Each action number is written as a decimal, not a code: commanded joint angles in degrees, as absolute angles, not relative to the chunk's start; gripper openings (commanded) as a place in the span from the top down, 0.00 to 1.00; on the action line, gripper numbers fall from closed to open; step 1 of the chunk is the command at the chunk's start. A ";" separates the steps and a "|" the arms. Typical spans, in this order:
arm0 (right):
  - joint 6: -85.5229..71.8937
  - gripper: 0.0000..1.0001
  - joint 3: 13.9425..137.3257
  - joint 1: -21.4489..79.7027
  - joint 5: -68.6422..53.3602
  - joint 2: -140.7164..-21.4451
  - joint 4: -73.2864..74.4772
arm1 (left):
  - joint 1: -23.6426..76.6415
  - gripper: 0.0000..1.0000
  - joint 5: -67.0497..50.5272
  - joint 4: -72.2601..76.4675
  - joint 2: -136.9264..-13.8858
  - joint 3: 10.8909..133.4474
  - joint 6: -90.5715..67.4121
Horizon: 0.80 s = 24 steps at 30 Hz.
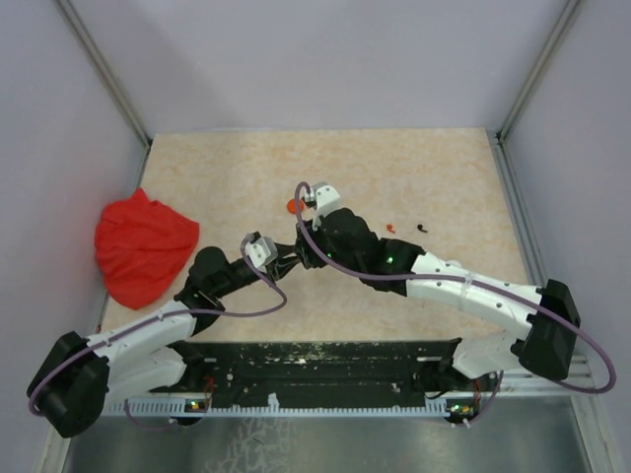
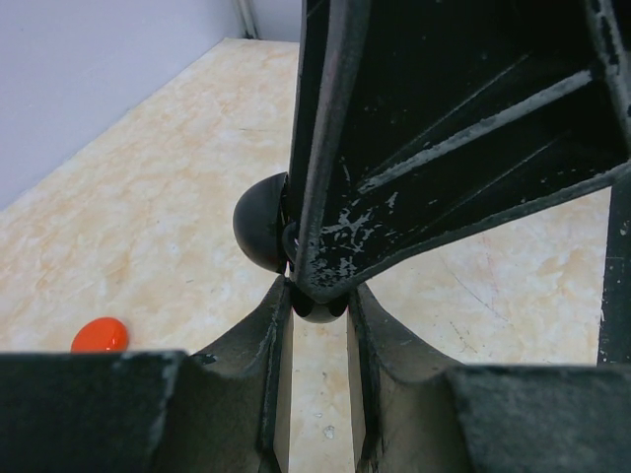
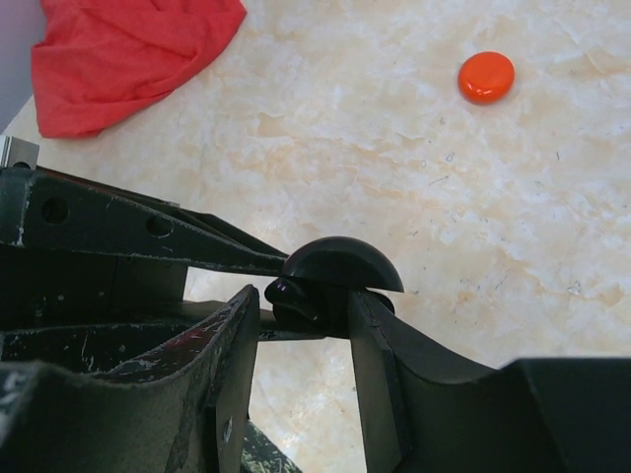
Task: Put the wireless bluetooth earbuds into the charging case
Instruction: Place the earbud in the charging case.
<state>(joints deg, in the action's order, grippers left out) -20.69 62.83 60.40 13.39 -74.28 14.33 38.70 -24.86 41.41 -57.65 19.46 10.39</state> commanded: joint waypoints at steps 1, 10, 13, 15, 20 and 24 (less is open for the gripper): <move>-21.48 0.59 67.14 61.61 16.06 -74.72 11.55 | 39.58 0.99 -23.68 41.53 -57.81 21.60 11.69; -23.10 0.66 66.53 61.62 18.92 -73.65 12.55 | 39.81 0.99 -22.54 42.92 -56.85 20.46 10.81; -23.49 0.69 65.83 61.61 18.93 -73.06 12.53 | 39.81 0.99 -22.18 43.94 -56.61 19.98 10.18; -23.77 0.70 65.22 61.61 19.23 -72.66 12.57 | 39.81 0.99 -21.99 44.91 -56.47 19.72 9.74; -24.42 0.71 64.31 61.61 18.21 -71.79 11.99 | 39.81 0.99 -21.89 47.34 -56.42 18.84 8.39; -23.95 0.67 64.22 61.57 16.99 -70.32 11.46 | 39.81 0.99 -21.49 48.28 -56.88 18.43 6.94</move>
